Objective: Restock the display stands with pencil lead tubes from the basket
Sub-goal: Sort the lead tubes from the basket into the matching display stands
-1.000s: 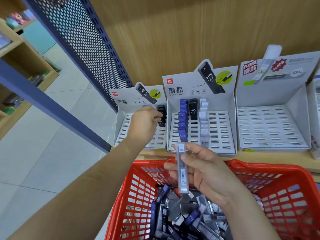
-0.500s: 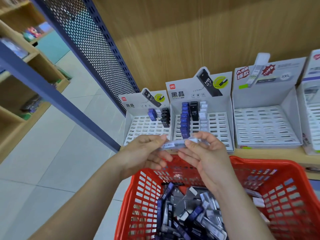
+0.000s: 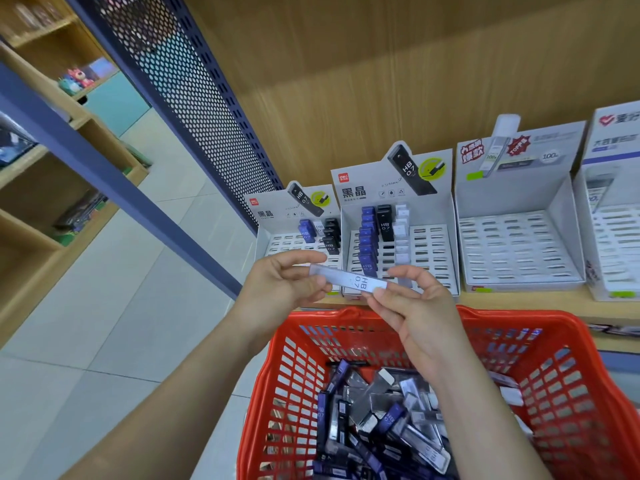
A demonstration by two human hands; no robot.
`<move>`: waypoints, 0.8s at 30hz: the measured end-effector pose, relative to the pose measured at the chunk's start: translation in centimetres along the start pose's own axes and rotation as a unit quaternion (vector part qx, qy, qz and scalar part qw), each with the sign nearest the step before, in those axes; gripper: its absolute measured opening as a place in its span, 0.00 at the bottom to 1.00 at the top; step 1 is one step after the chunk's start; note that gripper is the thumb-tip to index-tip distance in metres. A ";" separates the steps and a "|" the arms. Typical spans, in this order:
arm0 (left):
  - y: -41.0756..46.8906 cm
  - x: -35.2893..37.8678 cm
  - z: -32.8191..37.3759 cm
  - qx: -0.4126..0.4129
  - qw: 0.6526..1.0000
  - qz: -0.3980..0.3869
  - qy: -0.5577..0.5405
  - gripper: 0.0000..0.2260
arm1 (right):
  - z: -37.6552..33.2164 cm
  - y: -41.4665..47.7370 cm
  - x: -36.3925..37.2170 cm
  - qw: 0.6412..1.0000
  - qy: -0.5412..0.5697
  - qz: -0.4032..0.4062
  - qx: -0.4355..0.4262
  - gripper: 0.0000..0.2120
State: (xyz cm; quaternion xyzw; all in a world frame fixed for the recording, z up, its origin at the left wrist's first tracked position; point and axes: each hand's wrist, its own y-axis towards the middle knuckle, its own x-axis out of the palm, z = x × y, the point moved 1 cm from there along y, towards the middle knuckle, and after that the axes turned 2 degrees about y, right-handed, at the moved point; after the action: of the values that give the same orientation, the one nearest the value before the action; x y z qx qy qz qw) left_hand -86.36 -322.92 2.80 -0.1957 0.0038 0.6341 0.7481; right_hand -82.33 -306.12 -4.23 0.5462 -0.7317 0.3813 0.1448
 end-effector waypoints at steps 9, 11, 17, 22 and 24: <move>0.2 1.2 0.3 -0.002 0.990 -0.053 0.129 0.05 | -0.9 0.1 -1.5 1.000 0.013 0.027 -0.007 0.11; 0.1 2.1 -0.1 0.001 0.981 -0.067 0.184 0.07 | -1.3 0.2 -1.8 0.999 0.022 0.024 -0.013 0.09; 0.0 5.3 -0.3 0.054 0.963 -0.140 0.223 0.31 | -1.6 0.4 -1.8 0.999 -0.047 -0.022 -0.011 0.05; 0.6 4.9 0.1 0.097 0.965 -0.068 0.235 0.19 | -1.8 1.2 -2.8 0.990 -0.138 0.012 -0.033 0.05; 1.3 4.1 0.8 0.099 0.979 -0.002 0.177 0.14 | -2.2 2.1 -4.4 0.948 -0.287 0.076 -0.112 0.04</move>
State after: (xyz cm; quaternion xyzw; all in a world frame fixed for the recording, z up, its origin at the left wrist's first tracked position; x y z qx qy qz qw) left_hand -87.04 -318.66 2.10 -0.2300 0.1982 0.5845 0.7524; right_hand -83.08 -301.22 -6.37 0.5559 -0.8194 0.1334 -0.0406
